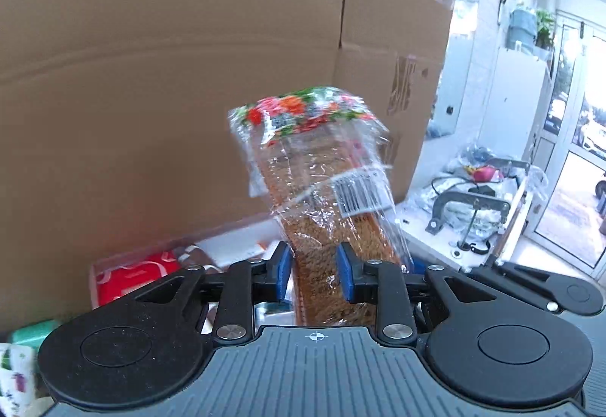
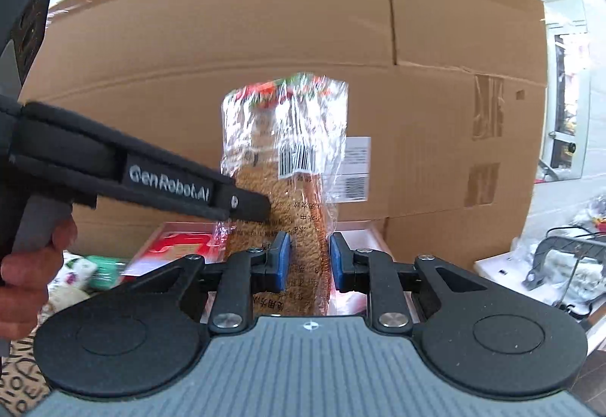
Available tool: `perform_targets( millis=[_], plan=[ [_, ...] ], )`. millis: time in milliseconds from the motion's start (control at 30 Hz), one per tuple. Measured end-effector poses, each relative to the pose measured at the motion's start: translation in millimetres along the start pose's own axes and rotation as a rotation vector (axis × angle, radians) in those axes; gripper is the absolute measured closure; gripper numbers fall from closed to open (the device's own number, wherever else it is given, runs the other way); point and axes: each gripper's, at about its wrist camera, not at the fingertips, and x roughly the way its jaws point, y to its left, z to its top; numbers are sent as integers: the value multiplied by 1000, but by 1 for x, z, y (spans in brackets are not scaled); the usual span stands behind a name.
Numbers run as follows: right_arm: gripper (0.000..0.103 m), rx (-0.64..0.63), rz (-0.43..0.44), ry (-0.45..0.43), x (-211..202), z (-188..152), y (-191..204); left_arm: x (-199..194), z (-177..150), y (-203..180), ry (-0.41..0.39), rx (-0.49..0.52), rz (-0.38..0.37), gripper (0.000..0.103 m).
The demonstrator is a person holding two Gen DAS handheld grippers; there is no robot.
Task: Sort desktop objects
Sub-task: 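Carry the bread loaf into the pink box and lower it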
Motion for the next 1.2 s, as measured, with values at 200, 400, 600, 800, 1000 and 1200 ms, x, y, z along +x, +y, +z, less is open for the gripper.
perform_targets(
  millis=[200,400,600,800,1000,1200],
  plan=[
    [77,-2,-30,77,52,-4,-30,62,3,12,141,-111,-46,71],
    [73,82,-48,121,71,-22,-56,96,-4,42,224,-204,-58,62],
    [63,45,-60,95,33,-25,-63,80,-4,52,213,-185,-88,53],
    [63,-20,-51,66,-11,-23,-56,59,-9,38,206,-132,-153,53],
    [64,-80,-60,94,-17,-26,-48,42,-14,22,190,-76,-174,50],
    [79,-66,-80,153,7,-28,-45,36,-25,31,195,-68,-131,42]
  ],
)
